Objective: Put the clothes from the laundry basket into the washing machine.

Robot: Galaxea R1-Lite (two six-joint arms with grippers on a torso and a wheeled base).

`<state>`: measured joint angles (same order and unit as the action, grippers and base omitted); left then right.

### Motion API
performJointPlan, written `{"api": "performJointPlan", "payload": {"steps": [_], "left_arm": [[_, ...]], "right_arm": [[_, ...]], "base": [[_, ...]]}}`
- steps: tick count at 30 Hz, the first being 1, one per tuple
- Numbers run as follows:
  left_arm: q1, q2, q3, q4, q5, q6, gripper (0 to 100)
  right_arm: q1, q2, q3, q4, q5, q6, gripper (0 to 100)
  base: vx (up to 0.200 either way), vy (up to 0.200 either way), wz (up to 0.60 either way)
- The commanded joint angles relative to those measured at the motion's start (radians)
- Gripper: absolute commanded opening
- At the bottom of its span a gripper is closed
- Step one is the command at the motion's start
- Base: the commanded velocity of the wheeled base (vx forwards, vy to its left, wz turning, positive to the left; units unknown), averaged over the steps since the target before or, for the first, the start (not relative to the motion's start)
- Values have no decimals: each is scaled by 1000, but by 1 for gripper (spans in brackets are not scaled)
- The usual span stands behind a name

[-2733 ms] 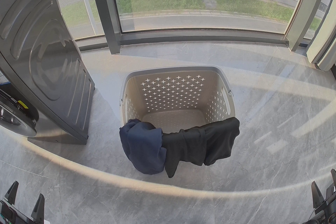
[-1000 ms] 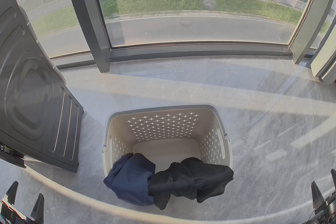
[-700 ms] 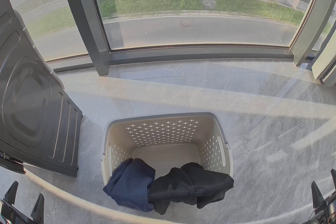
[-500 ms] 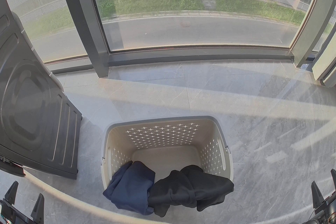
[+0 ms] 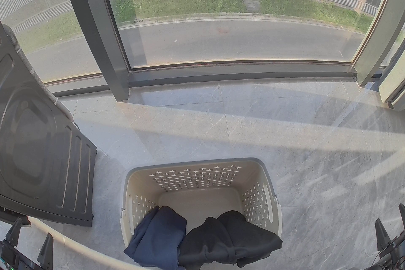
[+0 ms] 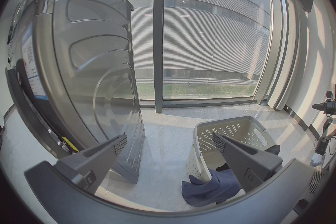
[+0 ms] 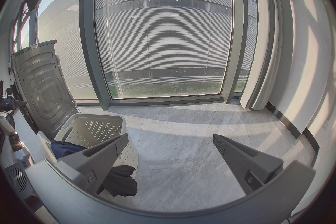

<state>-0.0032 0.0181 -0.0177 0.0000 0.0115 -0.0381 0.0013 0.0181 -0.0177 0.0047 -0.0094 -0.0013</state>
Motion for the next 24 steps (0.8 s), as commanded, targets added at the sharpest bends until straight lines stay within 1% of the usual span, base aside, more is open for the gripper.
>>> {"api": "performJointPlan", "payload": {"steps": [1, 8, 16, 19, 24], "left_arm": [[0, -13, 18, 0, 1, 0, 100], [0, -13, 18, 0, 1, 0, 100], [0, -13, 16, 0, 1, 0, 100], [0, -13, 18, 0, 1, 0, 100], [0, -13, 18, 0, 1, 0, 100]], "right_arm": [[0, -18, 16, 0, 0, 0, 100], [0, -18, 16, 0, 0, 0, 100], [0, -18, 16, 0, 0, 0, 100], [0, -18, 16, 0, 0, 0, 100], [0, -18, 16, 0, 0, 0, 100]], "base": [[0, 0, 0], [200, 0, 0], [0, 0, 0], [200, 0, 0], [0, 0, 0]]}}
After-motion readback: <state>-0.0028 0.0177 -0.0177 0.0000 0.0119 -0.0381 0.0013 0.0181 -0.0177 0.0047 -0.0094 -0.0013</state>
